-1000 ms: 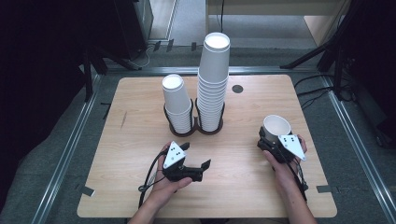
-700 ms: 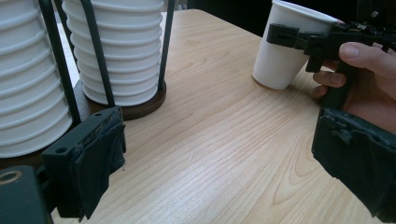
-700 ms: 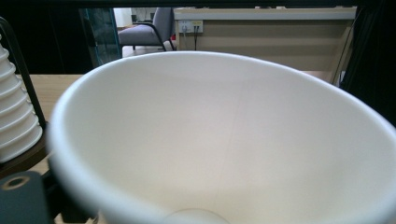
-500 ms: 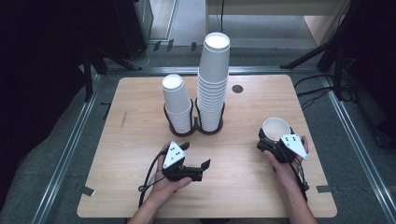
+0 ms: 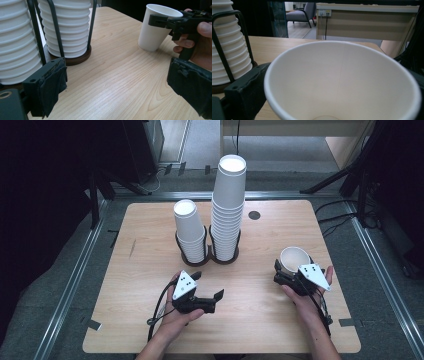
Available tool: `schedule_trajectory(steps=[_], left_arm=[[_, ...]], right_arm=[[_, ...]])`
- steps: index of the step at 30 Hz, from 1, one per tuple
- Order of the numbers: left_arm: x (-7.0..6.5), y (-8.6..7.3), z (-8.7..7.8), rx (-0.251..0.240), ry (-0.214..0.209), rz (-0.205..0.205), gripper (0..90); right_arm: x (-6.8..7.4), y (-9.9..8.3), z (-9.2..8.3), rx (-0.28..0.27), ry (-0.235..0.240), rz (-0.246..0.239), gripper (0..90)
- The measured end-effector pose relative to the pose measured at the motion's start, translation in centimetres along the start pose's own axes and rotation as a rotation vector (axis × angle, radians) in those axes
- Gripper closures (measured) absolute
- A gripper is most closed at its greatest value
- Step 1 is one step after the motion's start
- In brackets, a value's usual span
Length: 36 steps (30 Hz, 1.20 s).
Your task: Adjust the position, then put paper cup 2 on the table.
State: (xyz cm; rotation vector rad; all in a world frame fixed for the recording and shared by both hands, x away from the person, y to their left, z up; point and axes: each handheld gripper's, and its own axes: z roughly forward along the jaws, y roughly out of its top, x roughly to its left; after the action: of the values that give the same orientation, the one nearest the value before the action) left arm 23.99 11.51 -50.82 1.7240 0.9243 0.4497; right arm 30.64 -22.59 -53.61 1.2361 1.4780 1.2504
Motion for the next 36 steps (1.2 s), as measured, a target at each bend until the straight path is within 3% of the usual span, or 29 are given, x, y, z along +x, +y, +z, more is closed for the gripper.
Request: schedule_trajectory(steps=[5,22,25,36], left_arm=[[0.0,0.1,-0.1,-0.004,0.000,0.001,3.0],[0.1,0.2,-0.3,-0.009,0.002,-0.004,3.0],[0.0,0.3,-0.2,-0.011,0.000,-0.005,3.0],[0.0,0.5,-0.2,-0.014,0.004,-0.003,3.0]], right_arm=[[0.3,0.8,-0.8,-0.014,0.012,-0.029,0.0],[0.5,2.6,-2.7,-0.041,0.044,-0.017,0.0],[0.7,3.1,-3.0,-0.054,0.043,-0.046,0.0],[1.6,4.8,-4.1,-0.084,0.080,-0.050,0.0]])
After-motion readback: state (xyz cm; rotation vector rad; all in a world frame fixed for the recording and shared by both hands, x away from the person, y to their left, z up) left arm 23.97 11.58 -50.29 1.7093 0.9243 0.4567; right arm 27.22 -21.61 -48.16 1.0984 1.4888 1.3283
